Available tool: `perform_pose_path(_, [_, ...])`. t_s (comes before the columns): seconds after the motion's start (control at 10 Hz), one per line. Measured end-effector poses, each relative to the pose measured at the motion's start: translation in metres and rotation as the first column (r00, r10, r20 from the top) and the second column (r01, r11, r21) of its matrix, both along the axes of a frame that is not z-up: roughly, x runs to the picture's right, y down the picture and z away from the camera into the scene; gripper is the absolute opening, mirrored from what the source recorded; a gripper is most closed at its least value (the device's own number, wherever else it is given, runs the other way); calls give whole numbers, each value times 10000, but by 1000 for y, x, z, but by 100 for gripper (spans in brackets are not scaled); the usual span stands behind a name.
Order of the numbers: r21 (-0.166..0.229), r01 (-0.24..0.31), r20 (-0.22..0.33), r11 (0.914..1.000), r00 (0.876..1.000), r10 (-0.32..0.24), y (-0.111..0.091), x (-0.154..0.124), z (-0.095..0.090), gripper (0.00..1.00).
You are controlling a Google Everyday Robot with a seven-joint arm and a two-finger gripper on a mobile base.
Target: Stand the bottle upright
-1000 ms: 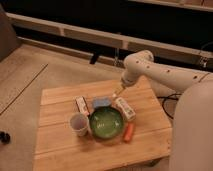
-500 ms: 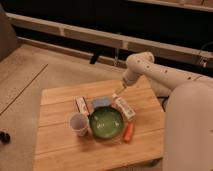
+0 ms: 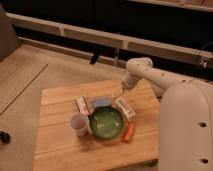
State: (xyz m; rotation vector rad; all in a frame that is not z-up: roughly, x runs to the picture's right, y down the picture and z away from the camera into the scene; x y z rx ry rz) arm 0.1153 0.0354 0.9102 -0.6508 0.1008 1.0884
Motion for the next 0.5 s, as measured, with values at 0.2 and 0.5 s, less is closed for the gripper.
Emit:
perform_pose_path(0.2, [-317, -314, -82, 9990, 9995, 311, 9, 2, 7, 65])
perform_pose_path(0.5, [-448, -679, 65, 9967, 9976, 682, 5, -10, 19, 65])
